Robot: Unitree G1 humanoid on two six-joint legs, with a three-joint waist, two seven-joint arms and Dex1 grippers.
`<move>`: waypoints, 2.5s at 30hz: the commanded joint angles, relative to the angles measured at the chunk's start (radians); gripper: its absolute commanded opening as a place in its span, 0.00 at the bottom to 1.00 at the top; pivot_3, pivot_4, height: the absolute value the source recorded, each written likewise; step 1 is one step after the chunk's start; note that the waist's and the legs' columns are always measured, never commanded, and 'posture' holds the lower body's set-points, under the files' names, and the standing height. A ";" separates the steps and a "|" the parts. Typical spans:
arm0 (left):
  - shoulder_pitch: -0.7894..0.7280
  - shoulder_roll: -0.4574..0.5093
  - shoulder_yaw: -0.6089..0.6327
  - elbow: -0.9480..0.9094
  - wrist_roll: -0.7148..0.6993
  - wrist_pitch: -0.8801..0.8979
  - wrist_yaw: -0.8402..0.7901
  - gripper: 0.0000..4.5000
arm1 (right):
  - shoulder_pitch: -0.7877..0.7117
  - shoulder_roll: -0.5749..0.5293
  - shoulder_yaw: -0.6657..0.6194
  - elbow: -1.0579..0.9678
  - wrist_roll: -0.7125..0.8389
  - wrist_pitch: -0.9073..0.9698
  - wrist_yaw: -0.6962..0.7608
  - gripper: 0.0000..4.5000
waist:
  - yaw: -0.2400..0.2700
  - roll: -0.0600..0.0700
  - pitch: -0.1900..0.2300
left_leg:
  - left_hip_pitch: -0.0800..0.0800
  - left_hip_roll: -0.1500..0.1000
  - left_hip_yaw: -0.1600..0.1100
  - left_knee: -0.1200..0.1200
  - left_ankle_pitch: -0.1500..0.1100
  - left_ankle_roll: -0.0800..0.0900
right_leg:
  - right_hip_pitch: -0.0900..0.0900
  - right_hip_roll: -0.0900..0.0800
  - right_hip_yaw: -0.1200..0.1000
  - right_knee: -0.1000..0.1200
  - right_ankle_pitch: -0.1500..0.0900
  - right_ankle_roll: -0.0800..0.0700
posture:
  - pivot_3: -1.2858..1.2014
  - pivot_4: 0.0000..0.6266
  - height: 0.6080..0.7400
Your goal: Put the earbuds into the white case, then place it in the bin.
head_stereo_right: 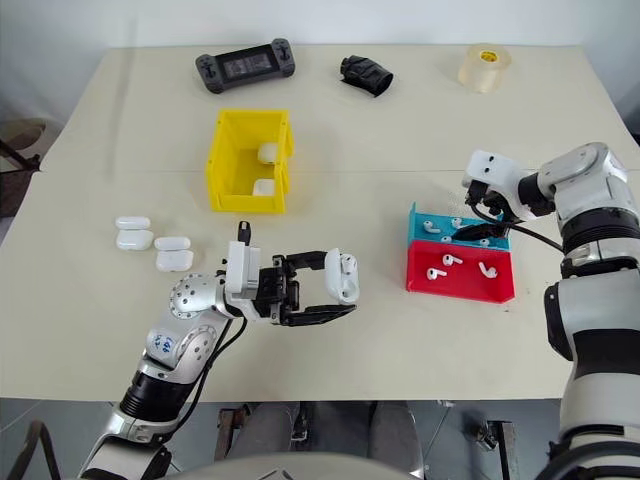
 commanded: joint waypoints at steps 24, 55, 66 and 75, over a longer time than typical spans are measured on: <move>0.002 0.012 0.016 -0.074 -0.013 0.004 0.020 0.61 | 0.006 0.031 -0.037 0.026 -0.043 -0.030 -0.003 0.12 | -0.001 0.000 0.000 | 0.001 0.002 0.000 0.002 0.000 0.000 | 0.001 0.000 0.001 0.002 0.000 0.000 | 0.52 0.24 1.00; -0.157 -0.028 0.081 0.096 -0.061 0.021 -0.030 0.61 | 0.603 0.272 -0.820 -1.519 1.085 1.124 -0.289 0.12 | 0.028 0.000 0.000 | -0.001 0.003 -0.002 0.003 0.000 -0.001 | -0.001 0.000 -0.001 0.004 0.000 0.000 | 0.52 0.24 1.00; -0.217 -0.047 0.113 0.145 -0.081 0.059 -0.034 0.61 | 0.871 0.570 -0.754 -1.881 1.374 0.957 -0.729 0.12 | 0.025 0.000 0.000 | 0.000 -0.002 -0.001 0.002 0.000 -0.001 | -0.002 0.000 0.002 0.007 0.000 0.000 | 0.52 0.24 1.00; -0.224 -0.063 0.103 0.135 -0.085 0.080 -0.056 0.61 | 1.021 0.544 -0.622 -1.925 1.296 0.772 -0.748 0.12 | 0.024 0.000 0.000 | 0.001 -0.003 -0.001 0.001 0.000 0.000 | -0.002 0.000 0.002 0.007 0.000 0.000 | 0.52 0.24 1.00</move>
